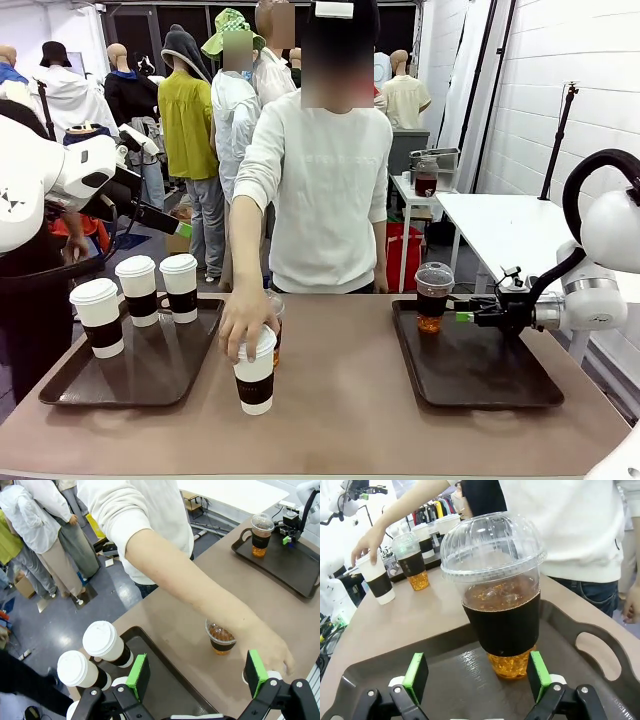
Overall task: Distribute the coffee onto the tray.
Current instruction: Pick up another iced Americano from the middle of the table and place it on the right Handle tray.
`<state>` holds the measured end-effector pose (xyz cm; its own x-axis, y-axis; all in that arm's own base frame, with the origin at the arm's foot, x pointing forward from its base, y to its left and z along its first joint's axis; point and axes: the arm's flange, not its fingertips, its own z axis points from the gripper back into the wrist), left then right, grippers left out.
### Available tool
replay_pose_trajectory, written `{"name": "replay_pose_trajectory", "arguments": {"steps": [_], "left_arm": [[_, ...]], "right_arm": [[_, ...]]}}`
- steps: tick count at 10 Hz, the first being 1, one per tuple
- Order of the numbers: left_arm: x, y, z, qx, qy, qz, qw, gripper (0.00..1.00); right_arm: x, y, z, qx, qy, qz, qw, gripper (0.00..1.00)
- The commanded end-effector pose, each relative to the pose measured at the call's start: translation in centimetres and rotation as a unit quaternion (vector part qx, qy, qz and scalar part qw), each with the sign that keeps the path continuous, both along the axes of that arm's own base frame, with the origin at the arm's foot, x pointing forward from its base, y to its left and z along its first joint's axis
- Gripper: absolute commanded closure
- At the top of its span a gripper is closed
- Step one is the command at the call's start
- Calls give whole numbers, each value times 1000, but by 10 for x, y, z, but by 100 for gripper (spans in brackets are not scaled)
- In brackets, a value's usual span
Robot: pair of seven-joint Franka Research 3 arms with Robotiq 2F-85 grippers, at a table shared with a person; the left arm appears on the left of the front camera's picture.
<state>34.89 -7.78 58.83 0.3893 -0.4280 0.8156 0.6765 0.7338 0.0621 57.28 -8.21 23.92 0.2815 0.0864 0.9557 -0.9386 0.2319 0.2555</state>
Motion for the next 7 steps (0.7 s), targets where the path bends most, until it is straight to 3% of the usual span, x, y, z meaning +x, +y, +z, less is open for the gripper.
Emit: {"name": "replay_pose_trajectory", "arguments": {"steps": [1,5,7], "left_arm": [[-1,0,-1,-3,3,-4,1000,0],[-1,0,-1,-3,3,-4,1000,0],[-1,0,-1,-3,3,-4,1000,0]], "right_arm": [[3,0,0,3,2,2,1000,0],[0,0,0,0,0,0,1000,0],[-15,-1,7,0,5,-5,1000,0]]}}
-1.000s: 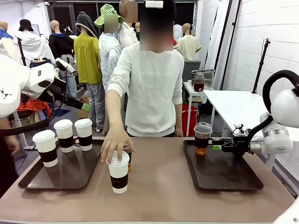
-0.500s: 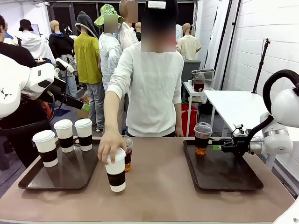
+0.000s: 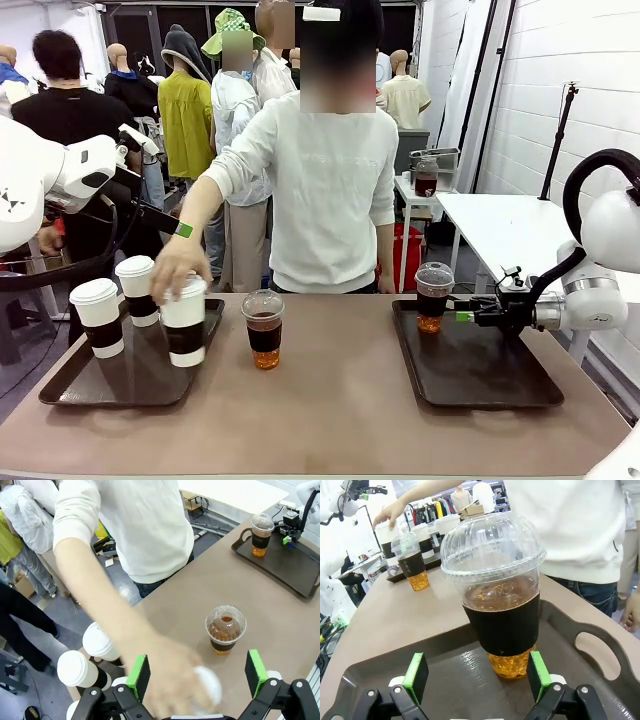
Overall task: Distribute the coffee onto the tray.
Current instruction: Pick up another iced Americano from the middle of the table and place it on the right Handle tray.
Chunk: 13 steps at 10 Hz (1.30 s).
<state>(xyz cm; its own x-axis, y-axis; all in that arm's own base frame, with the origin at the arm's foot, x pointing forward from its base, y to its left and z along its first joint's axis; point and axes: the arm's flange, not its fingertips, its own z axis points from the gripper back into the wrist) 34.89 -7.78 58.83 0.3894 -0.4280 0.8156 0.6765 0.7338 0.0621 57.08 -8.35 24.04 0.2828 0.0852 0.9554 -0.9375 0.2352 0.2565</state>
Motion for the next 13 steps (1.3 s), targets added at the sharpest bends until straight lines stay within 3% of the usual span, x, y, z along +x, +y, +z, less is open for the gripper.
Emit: {"name": "replay_pose_trajectory", "arguments": {"steps": [1,6,10,13], "left_arm": [[-1,0,-1,-3,3,-4,1000,0],[-1,0,-1,-3,3,-4,1000,0],[-1,0,-1,-3,3,-4,1000,0],[-1,0,-1,-3,3,-4,1000,0]], "right_arm": [[-25,3,10,-6,6,-3,1000,0],[-70,44,21,-16,3,49,999,0],[-81,103,22,-22,-16,118,993,0],[-85,153,13,-17,-24,118,993,0]]}}
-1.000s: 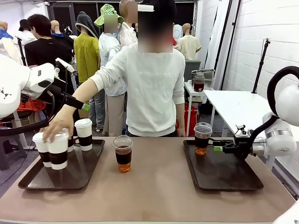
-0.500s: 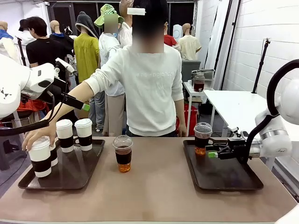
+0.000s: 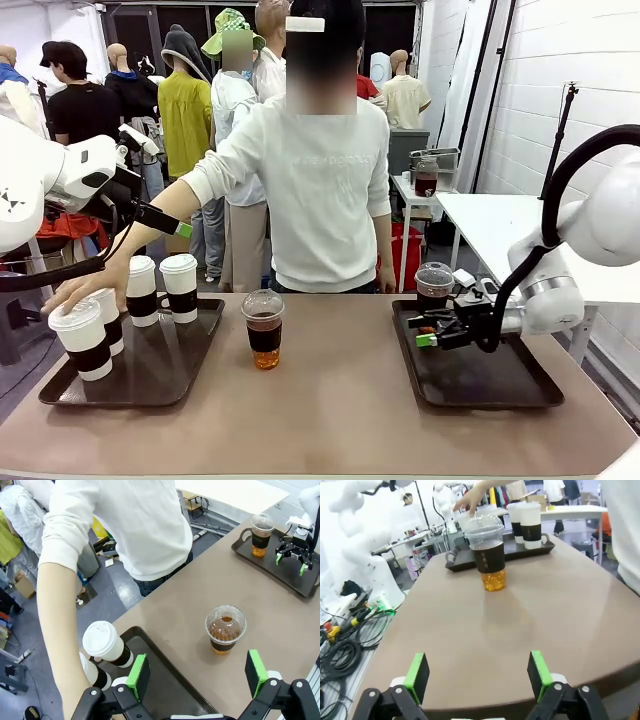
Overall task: Distribute the coffee onto the tray.
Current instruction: Pick up another iced Americano from the middle of the table and place it on the right Handle tray.
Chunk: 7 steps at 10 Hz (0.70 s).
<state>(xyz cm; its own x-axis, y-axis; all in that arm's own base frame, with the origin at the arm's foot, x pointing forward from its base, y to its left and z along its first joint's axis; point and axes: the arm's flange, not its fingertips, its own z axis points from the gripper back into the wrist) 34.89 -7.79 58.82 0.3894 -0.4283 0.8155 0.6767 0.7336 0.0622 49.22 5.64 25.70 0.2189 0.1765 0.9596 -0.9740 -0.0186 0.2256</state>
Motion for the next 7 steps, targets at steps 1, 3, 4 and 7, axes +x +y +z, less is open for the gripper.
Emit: {"name": "replay_pose_trajectory", "arguments": {"steps": [1,3,4,7], "left_arm": [[-1,0,-1,-3,3,-4,1000,0],[-1,0,-1,-3,3,-4,1000,0],[-1,0,-1,-3,3,-4,1000,0],[-1,0,-1,-3,3,-4,1000,0]], "right_arm": [[-7,28,-7,-1,-6,-21,1000,0],[-8,58,-13,-11,-18,-39,999,0],[-6,71,-14,-14,-19,-43,999,0],[3,103,-17,-25,-33,-34,999,0]]}}
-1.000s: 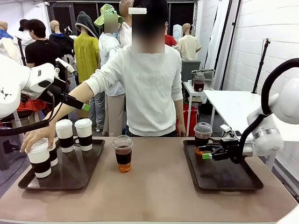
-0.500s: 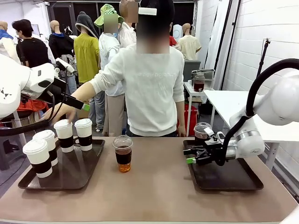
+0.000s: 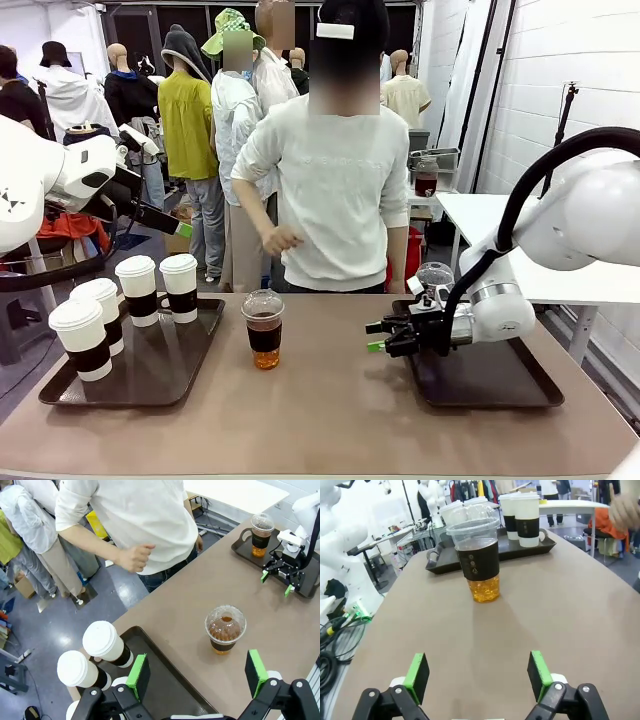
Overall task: Distribute the coffee onto the tray.
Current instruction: Pick up another iced Americano from the middle of the table and place it on the right Handle tray.
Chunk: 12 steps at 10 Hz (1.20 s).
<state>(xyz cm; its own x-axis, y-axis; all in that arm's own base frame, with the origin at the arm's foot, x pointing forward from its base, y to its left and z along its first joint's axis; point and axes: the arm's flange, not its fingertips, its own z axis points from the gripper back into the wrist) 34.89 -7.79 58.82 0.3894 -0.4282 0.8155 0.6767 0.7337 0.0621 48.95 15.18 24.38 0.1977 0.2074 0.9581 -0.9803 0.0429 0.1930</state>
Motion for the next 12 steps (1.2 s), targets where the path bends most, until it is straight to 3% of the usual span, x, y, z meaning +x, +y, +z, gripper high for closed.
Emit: {"name": "replay_pose_trajectory", "arguments": {"steps": [1,9,12], "left_arm": [[-1,0,-1,-3,3,-4,1000,0],[-1,0,-1,-3,3,-4,1000,0],[-1,0,-1,-3,3,-4,1000,0]], "right_arm": [[7,12,-4,-1,-16,-8,1000,0],[1,7,0,-2,-3,3,1000,0],[-2,28,3,12,-21,-17,1000,0]]}}
